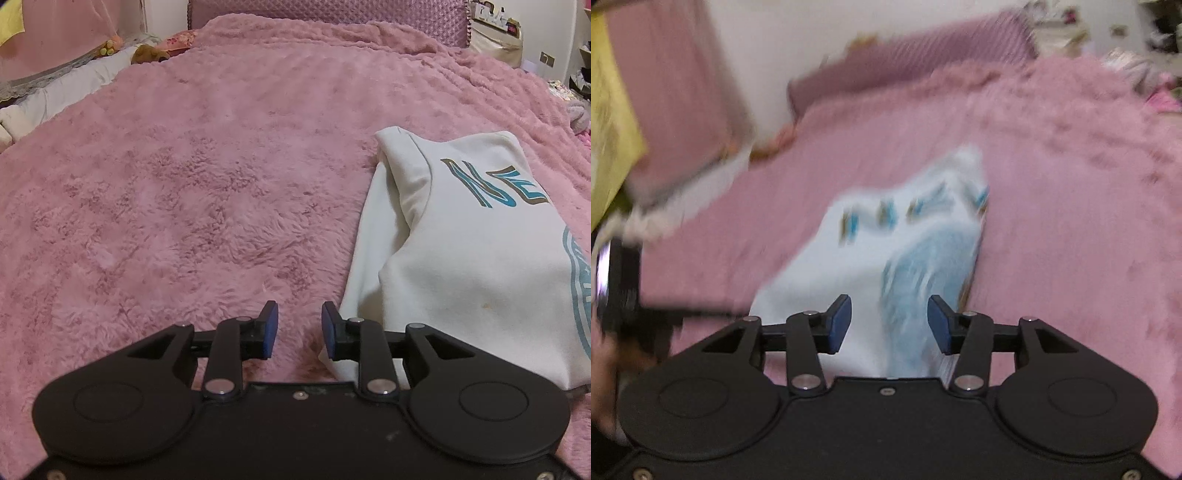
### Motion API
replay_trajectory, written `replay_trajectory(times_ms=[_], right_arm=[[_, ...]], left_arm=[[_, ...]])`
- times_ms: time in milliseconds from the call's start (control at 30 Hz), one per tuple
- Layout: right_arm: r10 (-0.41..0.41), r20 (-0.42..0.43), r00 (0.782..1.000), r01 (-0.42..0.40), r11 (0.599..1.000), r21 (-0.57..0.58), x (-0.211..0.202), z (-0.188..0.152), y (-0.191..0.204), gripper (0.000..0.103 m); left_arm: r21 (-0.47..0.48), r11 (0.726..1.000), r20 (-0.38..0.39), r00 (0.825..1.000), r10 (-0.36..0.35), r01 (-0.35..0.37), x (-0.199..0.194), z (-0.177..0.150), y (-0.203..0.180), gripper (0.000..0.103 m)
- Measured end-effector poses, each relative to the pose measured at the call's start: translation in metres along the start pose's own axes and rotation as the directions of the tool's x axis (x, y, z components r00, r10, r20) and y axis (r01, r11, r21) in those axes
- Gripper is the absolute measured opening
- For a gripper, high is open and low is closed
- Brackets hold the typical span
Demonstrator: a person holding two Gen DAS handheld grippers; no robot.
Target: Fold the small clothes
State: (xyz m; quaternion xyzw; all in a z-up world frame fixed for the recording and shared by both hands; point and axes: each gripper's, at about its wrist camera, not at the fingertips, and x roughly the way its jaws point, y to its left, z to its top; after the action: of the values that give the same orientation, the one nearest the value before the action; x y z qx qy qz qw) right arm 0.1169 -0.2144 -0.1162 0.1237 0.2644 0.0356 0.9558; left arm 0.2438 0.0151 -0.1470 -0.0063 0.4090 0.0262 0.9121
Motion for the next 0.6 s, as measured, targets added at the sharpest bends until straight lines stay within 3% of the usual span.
replay_trajectory(times_ms=[67,100,133,367,467,600], right_arm=[[-0.044,-0.001,0.999,0.044,0.999,-0.03,0.017,0.008,-0.007,0.027],[-0.046,-0.036,0.998,0.045,0.998,-0.043,0.031,0.01,-0.012,0.01],[-0.052,-0.056,0.997,0.049,0.998,-0.046,0.041,0.01,-0.013,0.008],[-0.074,-0.122,0.99,0.067,0.996,-0.057,0.077,-0.006,-0.016,0.008],[-0.078,-0.118,0.99,0.071,0.996,-0.059,0.081,-0.017,-0.016,0.008],[-0.069,-0.119,0.99,0.063,0.997,-0.053,0.075,-0.007,-0.017,0.008]], left_arm=[[0.007,1.0,-0.002,1.0,0.002,-0.002,0.0,0.0,-0.002,0.026],[0.012,1.0,-0.001,1.0,0.002,-0.002,0.0,0.0,-0.003,0.026],[0.016,1.0,0.0,1.0,0.002,-0.002,0.0,-0.001,-0.003,0.026],[0.02,1.0,-0.008,1.0,0.014,-0.014,0.003,0.0,-0.005,0.03],[0.028,0.999,-0.012,1.0,0.018,-0.018,0.004,0.0,-0.007,0.03],[0.033,0.999,-0.011,1.0,0.02,-0.02,0.003,0.0,-0.007,0.031]])
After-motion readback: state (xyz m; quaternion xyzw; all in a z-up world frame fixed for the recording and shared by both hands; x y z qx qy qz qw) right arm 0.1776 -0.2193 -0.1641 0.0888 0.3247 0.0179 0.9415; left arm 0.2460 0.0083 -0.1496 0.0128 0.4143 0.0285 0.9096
